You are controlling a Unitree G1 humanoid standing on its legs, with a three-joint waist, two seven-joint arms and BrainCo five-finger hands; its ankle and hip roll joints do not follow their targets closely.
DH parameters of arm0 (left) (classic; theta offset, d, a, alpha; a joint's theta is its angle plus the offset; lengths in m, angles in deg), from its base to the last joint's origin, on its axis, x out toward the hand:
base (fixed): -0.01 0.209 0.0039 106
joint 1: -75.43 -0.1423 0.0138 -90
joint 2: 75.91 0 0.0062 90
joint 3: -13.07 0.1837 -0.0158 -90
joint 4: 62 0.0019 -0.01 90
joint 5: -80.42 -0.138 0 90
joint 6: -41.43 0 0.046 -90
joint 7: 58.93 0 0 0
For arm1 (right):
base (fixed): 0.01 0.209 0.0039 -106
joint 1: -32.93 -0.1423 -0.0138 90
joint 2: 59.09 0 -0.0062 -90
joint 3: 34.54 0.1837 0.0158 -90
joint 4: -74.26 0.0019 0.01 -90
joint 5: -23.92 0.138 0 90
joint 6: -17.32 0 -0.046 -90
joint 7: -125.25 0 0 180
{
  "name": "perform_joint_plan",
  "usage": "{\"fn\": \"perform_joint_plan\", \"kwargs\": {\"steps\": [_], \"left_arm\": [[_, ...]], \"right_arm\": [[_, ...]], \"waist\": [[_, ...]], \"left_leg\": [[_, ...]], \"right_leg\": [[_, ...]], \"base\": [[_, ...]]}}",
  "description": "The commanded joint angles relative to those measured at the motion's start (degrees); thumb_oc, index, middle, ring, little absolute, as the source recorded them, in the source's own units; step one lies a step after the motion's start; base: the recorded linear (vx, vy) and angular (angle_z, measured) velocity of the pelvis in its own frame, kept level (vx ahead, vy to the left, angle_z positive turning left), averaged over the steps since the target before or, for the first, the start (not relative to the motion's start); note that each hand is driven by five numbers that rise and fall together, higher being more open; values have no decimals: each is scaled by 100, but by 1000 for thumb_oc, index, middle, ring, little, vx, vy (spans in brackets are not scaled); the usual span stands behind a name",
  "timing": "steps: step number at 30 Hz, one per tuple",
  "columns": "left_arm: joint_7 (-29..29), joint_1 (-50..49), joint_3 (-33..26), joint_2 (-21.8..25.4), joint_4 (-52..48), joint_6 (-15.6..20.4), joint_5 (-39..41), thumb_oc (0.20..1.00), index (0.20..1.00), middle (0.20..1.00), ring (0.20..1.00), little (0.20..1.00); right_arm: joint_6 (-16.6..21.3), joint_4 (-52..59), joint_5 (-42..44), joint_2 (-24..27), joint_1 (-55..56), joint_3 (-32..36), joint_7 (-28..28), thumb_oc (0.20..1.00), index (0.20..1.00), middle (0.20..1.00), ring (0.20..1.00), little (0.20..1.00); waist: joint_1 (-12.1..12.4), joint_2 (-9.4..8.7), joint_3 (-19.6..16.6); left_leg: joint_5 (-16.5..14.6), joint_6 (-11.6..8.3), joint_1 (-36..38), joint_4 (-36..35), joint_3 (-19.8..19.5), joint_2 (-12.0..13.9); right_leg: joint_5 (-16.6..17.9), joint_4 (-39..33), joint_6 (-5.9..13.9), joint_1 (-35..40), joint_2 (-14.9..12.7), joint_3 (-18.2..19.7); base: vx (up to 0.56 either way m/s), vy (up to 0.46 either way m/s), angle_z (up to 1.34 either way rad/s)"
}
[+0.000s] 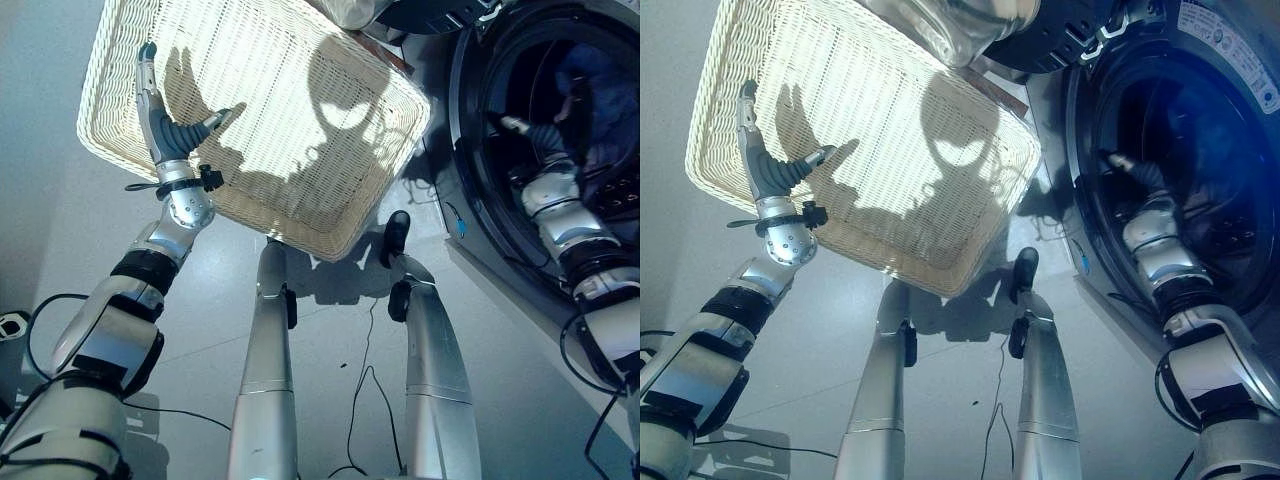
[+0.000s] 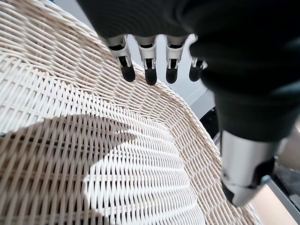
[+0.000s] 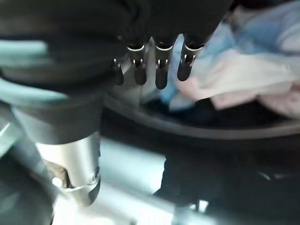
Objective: Put the clothes into the washing machine.
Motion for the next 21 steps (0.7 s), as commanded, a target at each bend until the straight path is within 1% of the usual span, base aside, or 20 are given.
{"fn": "perform_joint_plan", "kwargs": {"steps": [1, 6, 8, 10, 13, 14, 16, 17, 18, 19, 20, 21], "left_arm": [[306, 143, -408, -238, -99, 199, -188, 1000, 1000, 1000, 1000, 1000], [370, 78, -538, -340, -179, 154, -312, 1000, 1000, 1000, 1000, 1000], [338, -26, -598, -380, -236, 120, -347, 1000, 1000, 1000, 1000, 1000], [312, -177, -650, -426, -271, 87, -366, 1000, 1000, 1000, 1000, 1000], [211, -548, -722, -496, -339, 22, -375, 1000, 1000, 1000, 1000, 1000], [159, -731, -744, -507, -373, -3, -368, 1000, 1000, 1000, 1000, 1000], [-53, -1065, -842, -542, -354, 30, -277, 1000, 1000, 1000, 1000, 1000], [-192, -1262, -886, -571, -303, 41, -251, 1000, 1000, 1000, 1000, 1000], [-520, -1509, -944, -604, -240, 67, -5, 1000, 1000, 1000, 1000, 1000], [-600, -1614, -973, -618, -225, 79, -5, 1000, 1000, 1000, 1000, 1000], [-860, -1948, -1038, -673, -178, 78, -76, 1000, 1000, 1000, 1000, 1000], [-958, -2095, -1055, -710, -166, 92, -63, 1000, 1000, 1000, 1000, 1000]], "right_arm": [[-120, 367, -779, 117, 153, -246, 285, 1000, 1000, 1000, 1000, 1000], [-337, 1029, -1845, 20, 509, -430, 234, 1000, 1000, 1000, 1000, 1000], [-255, 1247, -2198, -11, 699, -470, 177, 1000, 1000, 1000, 1000, 1000], [-228, 1458, -2369, -79, 934, -508, 21, 1000, 1000, 1000, 1000, 1000], [-60, 1738, -2672, -186, 1472, -587, -256, 1000, 1000, 1000, 1000, 1000], [12, 1809, -2596, -200, 1710, -593, -290, 1000, 1000, 1000, 1000, 1000], [225, 1788, -2701, -289, 2090, -582, -427, 1000, 1000, 1000, 1000, 1000], [336, 1740, -2714, -353, 2293, -608, -495, 1000, 1000, 1000, 1000, 1000], [395, 1691, -2672, -436, 2548, -637, -572, 1000, 1000, 1000, 1000, 1000], [444, 1665, -2677, -452, 2646, -637, -587, 1000, 1000, 1000, 1000, 1000], [604, 1574, -2691, -503, 2936, -601, -716, 1000, 1000, 1000, 1000, 1000], [652, 1535, -2683, -518, 3055, -566, -763, 1000, 1000, 1000, 1000, 1000]], "waist": [[-81, -106, -28], [-155, -121, -28], [-178, -126, -28], [-203, -145, -28], [-242, -182, -28], [-246, -190, -28], [-242, -215, -28], [-232, -230, -28], [-213, -245, -28], [-202, -248, -28], [-157, -247, -28], [-138, -240, -28]], "left_leg": [[-1096, 491, 406, 712, 517, -523], [-1093, 483, 441, 714, 560, -507], [-1095, 493, 519, 683, 591, -504], [-1108, 496, 622, 683, 588, -506], [-1124, 503, 926, 674, 623, -487], [-1121, 505, 1087, 644, 639, -486], [-1139, 497, 1421, 556, 646, -487], [-1139, 487, 1640, 484, 651, -488], [-1151, 471, 1934, 411, 643, -492], [-1152, 470, 2072, 368, 642, -489], [-1148, 462, 2477, 229, 635, -477], [-1142, 456, 2640, 172, 632, -471]], "right_leg": [[926, -1480, 286, 732, 568, -79], [879, -1427, 278, 724, 595, -6], [865, -1435, 271, 776, 614, 21], [847, -1427, 262, 864, 645, 72], [830, -1395, 250, 1107, 680, 124], [831, -1415, 253, 1247, 675, 129], [818, -1506, 267, 1565, 657, 137], [814, -1575, 273, 1791, 628, 117], [798, -1645, 278, 2083, 590, 95], [792, -1682, 282, 2215, 577, 88], [774, -1806, 297, 2611, 526, 65], [772, -1857, 305, 2770, 503, 55]], "base": [[-45, 39, -2], [-35, 50, -4], [-32, 40, 0], [-27, 34, 0], [-29, 33, -1], [-40, 21, 0], [-46, 7, -3], [-44, -11, -8], [-32, -14, -8], [-15, -19, -11], [1, -10, -11], [21, -26, -13]]}}
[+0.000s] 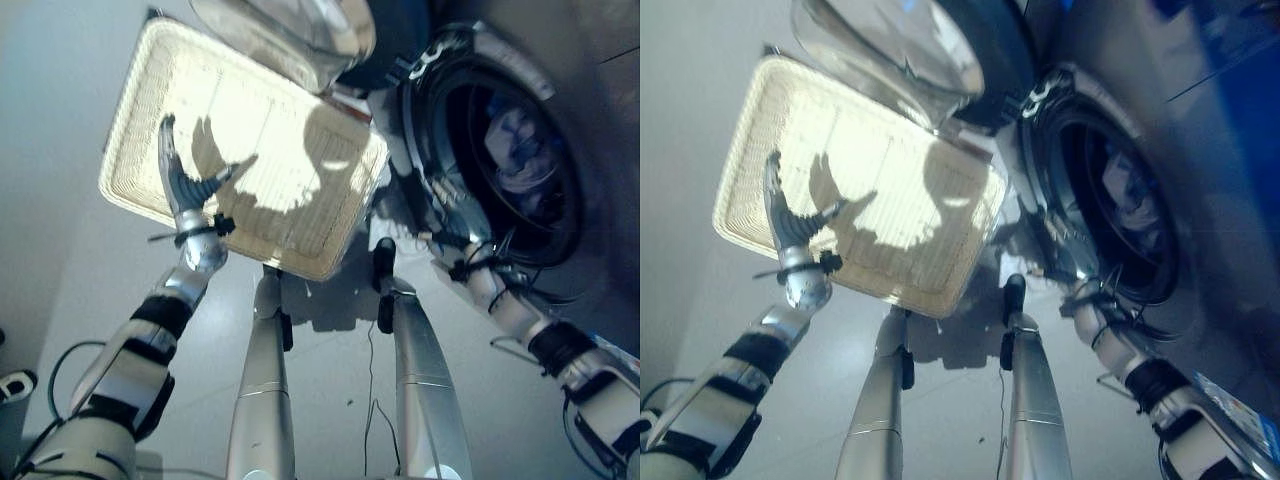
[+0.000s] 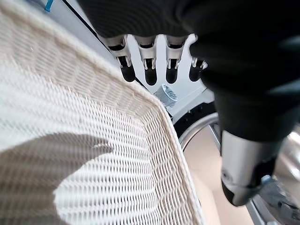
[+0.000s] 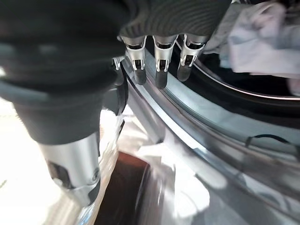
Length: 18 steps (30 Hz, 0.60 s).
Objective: Put the clothes into the washing machine.
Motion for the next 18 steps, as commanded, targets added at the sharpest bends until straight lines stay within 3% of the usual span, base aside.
{"fn": "perform_joint_plan", "kwargs": {"steps": [1, 6, 11, 18], "left_arm": [[-707, -472, -312, -226, 162, 198, 89, 1000, 1000, 1000, 1000, 1000], [-1297, -1465, -244, -665, 471, 274, 45, 1000, 1000, 1000, 1000, 1000], [-2128, -2510, -220, -954, 1103, 68, -134, 1000, 1000, 1000, 1000, 1000], [-3252, -3318, -339, -1115, 1694, -75, -364, 1000, 1000, 1000, 1000, 1000]], "right_arm": [[630, -39, -4, -110, 593, 86, -205, 1000, 1000, 1000, 1000, 1000], [875, -646, 343, -519, 1336, 363, -457, 1000, 1000, 1000, 1000, 1000], [939, -1745, 785, -1024, 1980, 765, -1139, 1000, 1000, 1000, 1000, 1000], [471, -3248, 1485, -1651, 2497, 1317, -2297, 1000, 1000, 1000, 1000, 1000]], "waist": [[151, -169, -19], [315, -59, -26], [396, -34, -909], [496, 5, -1764]], "left_leg": [[-864, 416, 1164, 263, 351, -545], [-837, 431, 2393, -186, 286, -558], [-845, 408, 3423, -711, 312, -495], [-876, 420, 4199, -1005, 292, -411]], "right_leg": [[841, -1570, 235, 1366, 345, -164], [840, -1978, 302, 2640, 176, -194], [808, -2489, 351, 3827, 36, -271], [742, -2750, 331, 4698, 28, -396]], "base": [[29, -30, -11], [55, -28, 3], [219, -32, 7], [230, -37, 9]]}}
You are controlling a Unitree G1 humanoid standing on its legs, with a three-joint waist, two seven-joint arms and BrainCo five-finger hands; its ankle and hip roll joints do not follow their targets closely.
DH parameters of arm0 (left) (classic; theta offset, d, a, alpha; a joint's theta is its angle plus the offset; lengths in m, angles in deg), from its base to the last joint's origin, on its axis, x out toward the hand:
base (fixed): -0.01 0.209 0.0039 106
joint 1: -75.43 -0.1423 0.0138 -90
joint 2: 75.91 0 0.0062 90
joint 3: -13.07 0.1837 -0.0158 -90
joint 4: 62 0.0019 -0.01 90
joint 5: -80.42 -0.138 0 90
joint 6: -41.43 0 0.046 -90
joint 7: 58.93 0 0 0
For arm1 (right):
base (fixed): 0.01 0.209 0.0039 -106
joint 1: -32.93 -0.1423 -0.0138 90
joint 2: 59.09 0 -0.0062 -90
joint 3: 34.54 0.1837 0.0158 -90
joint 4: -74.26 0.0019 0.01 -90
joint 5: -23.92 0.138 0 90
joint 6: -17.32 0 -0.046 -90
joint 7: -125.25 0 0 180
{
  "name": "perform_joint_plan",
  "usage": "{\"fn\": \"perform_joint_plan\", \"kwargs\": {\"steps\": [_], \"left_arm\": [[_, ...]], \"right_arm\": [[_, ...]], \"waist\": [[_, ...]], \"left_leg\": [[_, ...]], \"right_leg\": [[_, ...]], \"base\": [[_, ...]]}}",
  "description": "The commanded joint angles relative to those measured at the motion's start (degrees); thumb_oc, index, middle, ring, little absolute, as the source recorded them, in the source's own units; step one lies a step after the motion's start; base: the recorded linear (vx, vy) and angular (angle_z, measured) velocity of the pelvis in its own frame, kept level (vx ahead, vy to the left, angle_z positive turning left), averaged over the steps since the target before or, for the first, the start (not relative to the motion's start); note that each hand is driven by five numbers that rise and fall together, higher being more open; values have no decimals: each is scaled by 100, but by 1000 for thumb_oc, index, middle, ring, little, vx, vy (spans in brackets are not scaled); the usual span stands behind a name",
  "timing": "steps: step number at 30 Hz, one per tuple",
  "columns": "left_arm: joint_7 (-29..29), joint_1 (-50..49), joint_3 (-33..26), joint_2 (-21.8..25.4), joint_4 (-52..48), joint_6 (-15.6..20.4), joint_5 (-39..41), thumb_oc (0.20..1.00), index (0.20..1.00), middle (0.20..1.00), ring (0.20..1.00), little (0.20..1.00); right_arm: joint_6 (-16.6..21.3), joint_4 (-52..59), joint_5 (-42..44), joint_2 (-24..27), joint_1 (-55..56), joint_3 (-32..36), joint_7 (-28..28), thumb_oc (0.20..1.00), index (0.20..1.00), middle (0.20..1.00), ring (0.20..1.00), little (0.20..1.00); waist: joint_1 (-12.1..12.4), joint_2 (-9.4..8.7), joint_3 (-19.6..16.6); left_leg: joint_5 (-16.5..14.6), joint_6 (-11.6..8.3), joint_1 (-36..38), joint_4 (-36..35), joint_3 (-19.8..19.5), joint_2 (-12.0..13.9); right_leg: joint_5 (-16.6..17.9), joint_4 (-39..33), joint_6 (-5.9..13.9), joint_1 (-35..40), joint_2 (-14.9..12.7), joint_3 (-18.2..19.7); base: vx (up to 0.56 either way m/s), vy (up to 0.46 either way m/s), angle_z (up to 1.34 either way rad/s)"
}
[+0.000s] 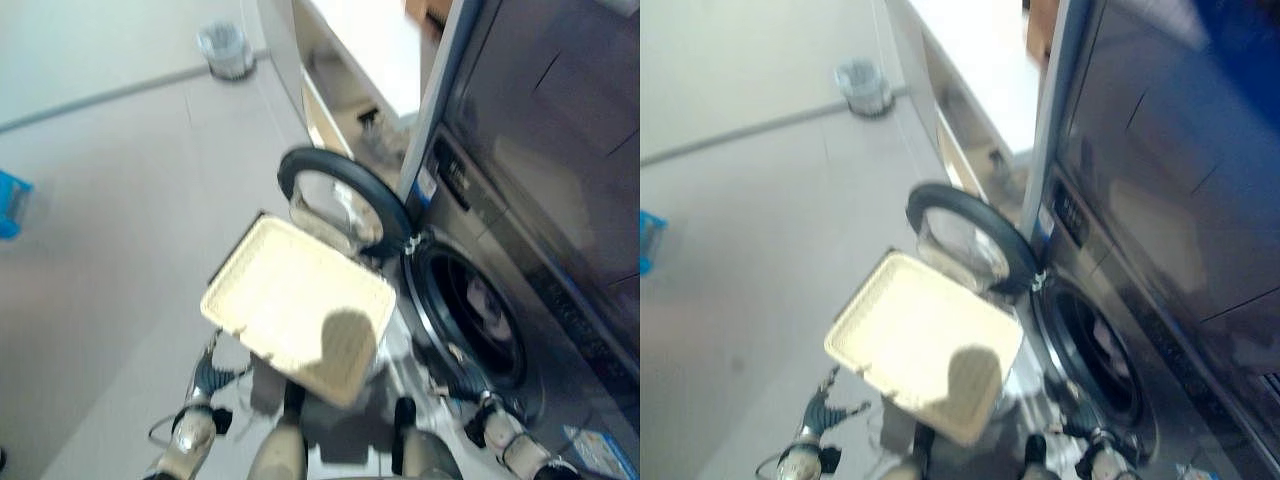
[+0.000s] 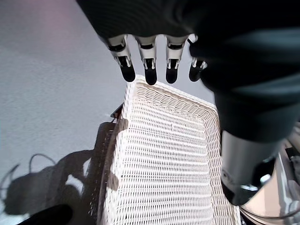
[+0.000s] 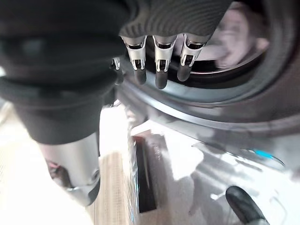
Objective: Put the clothes into the washing machine.
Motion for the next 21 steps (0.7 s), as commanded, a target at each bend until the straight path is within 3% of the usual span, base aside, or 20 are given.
{"fn": "perform_joint_plan", "kwargs": {"steps": [1, 8, 21], "left_arm": [[-562, 200, -214, -6, 252, 26, -353, 1000, 1000, 1000, 1000, 1000], [-1421, -182, -436, -232, 1008, -403, -151, 1000, 1000, 1000, 1000, 1000], [-1864, -250, -553, -344, 1207, -844, 115, 1000, 1000, 1000, 1000, 1000]], "right_arm": [[-256, -342, 463, -139, 98, 177, -589, 1000, 1000, 1000, 1000, 1000], [-1131, -1547, 1393, -570, 222, 1011, -1385, 1000, 1000, 1000, 1000, 1000], [-1357, -1937, 1322, -674, 250, 1154, -1533, 1000, 1000, 1000, 1000, 1000]], "waist": [[120, -329, -254], [131, -266, -737], [97, -241, -924]], "left_leg": [[-478, 168, 299, 109, 217, -387], [-575, 158, 744, 3, 337, -320], [-701, 176, 1012, 20, 503, -229]], "right_leg": [[621, -477, 20, 103, 86, 19], [593, -744, 12, 635, 46, 14], [470, -747, -55, 881, 52, 94]], "base": [[161, -18, 8], [132, 16, 8], [64, 17, -4]]}}
